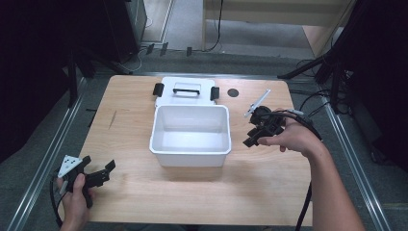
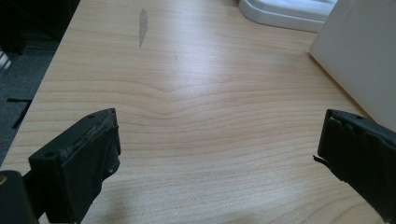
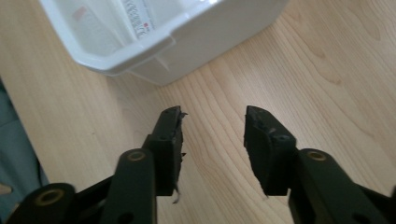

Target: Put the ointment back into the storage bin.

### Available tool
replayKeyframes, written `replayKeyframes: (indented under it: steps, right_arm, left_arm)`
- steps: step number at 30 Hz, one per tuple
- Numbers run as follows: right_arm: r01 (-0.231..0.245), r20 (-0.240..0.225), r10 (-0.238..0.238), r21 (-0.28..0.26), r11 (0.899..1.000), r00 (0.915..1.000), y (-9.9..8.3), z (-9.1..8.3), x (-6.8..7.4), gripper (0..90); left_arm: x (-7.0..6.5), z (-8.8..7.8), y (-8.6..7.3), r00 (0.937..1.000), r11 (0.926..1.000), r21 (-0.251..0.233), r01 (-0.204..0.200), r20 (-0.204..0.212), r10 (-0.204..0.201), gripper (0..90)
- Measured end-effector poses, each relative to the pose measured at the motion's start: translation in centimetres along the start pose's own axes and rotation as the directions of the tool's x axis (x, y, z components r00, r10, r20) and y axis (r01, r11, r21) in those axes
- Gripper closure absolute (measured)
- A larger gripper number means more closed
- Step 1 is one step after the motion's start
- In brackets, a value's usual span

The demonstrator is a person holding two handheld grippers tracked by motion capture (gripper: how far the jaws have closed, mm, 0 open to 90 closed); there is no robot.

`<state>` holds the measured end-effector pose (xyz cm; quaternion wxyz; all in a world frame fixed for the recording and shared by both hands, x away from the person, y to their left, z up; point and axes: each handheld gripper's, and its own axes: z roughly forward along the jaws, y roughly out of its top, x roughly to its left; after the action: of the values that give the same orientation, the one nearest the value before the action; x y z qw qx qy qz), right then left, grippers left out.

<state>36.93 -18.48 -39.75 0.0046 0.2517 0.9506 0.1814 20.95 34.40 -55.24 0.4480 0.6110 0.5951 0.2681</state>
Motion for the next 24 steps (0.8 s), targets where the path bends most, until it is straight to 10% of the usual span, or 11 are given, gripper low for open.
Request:
replayKeyframes:
  steps: [10,17,24]
  right_arm:
    - [-0.146,0.079,0.159,-0.150,0.978,0.9842,-3.7,2.3,-0.5,24.4]
    - [-0.208,0.178,0.269,-0.303,0.930,0.9463,-6.9,4.2,0.4,0.3]
    - [-0.261,0.197,0.378,-0.446,0.856,0.9047,-10.7,5.3,0.7,0.0]
  left_arm:
    - [0.0,0.0,0.0,1.0000,1.0000,-0.001,-0.001,0.000,0.001,0.0]
    - [0.0,0.0,0.0,1.0000,1.0000,-0.001,-0.002,-0.001,0.002,0.0]
    - [0.0,0.0,0.0,1.0000,1.0000,-0.003,-0.002,-0.003,0.002,0.0]
